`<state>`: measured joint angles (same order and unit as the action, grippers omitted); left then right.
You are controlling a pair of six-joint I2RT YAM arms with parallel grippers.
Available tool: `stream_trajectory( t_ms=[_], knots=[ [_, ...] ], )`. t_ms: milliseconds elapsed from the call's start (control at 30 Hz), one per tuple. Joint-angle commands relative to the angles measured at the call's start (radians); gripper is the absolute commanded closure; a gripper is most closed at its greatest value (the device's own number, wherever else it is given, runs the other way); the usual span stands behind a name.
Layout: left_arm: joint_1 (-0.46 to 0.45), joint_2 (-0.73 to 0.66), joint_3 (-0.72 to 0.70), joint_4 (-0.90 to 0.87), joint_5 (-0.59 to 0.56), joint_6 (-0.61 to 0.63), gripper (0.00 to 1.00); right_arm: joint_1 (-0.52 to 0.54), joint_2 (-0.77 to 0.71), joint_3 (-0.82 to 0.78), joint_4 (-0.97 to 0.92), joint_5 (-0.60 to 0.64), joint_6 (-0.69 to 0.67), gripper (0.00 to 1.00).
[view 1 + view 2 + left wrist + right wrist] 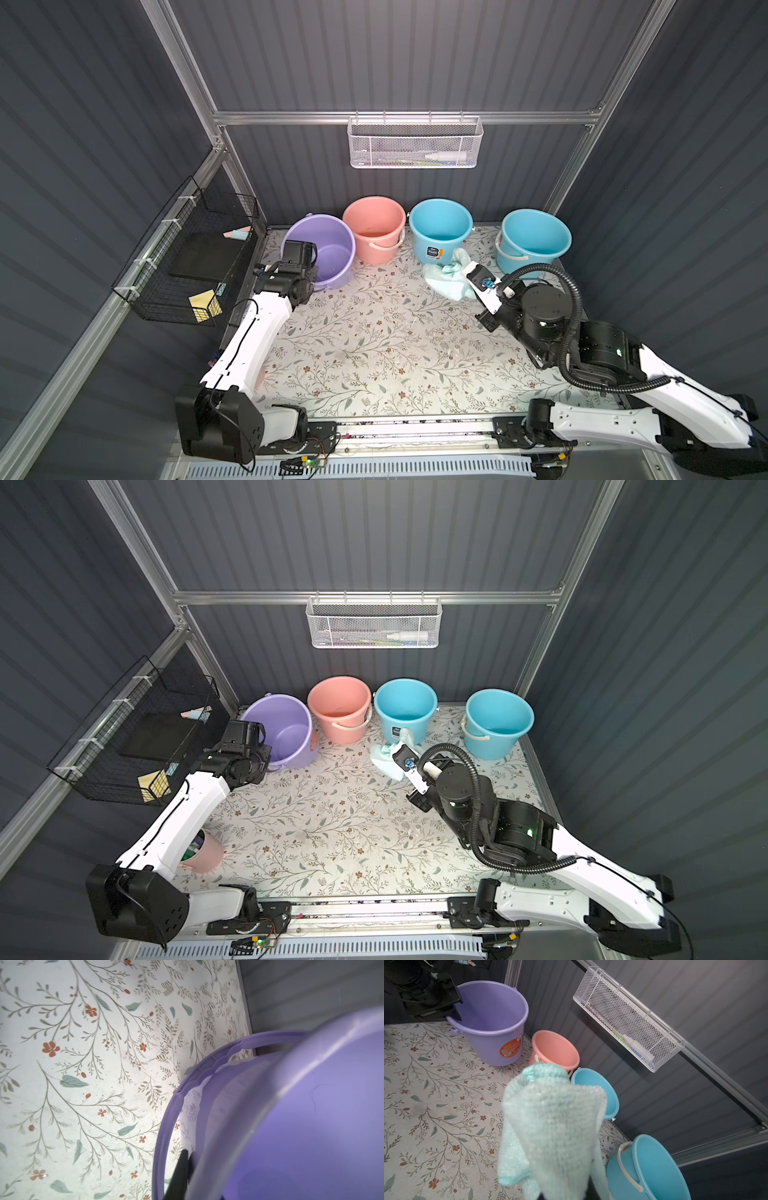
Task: Wipe the inside of the bucket with a cloth
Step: Pick up the bucket from the corner of the board, then wipe the dirt from the inside of the bucket.
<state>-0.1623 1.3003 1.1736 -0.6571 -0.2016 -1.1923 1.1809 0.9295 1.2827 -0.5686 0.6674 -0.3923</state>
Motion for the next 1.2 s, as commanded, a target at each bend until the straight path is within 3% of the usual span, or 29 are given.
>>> stream_trajectory(
  t_ms=[0, 200, 500, 667, 900, 1167],
  knots=[
    [-0.030, -0.011, 0.011, 0.048, 0.095, 0.254, 1.00, -0.004, 0.009, -0.005, 0.075, 0.087, 0.030, 1.00],
    [-0.103, 0.007, 0.035, 0.150, 0.201, 0.420, 1.00, -0.106, 0.041, 0.016, 0.050, 0.020, 0.164, 1.00],
    [-0.219, 0.102, 0.098, 0.107, 0.259, 0.657, 1.00, -0.363, 0.061, 0.092, -0.093, -0.301, 0.347, 1.00],
    [-0.254, 0.118, 0.118, 0.077, 0.279, 0.753, 1.00, -0.395, 0.070, 0.126, -0.160, -0.349, 0.369, 1.00],
    [-0.383, 0.244, 0.213, 0.010, 0.244, 0.850, 1.00, -0.417, 0.086, 0.168, -0.257, -0.394, 0.431, 1.00],
    [-0.472, 0.386, 0.328, -0.007, 0.237, 0.910, 1.00, -0.443, 0.166, 0.259, -0.421, -0.594, 0.506, 1.00]
  ],
)
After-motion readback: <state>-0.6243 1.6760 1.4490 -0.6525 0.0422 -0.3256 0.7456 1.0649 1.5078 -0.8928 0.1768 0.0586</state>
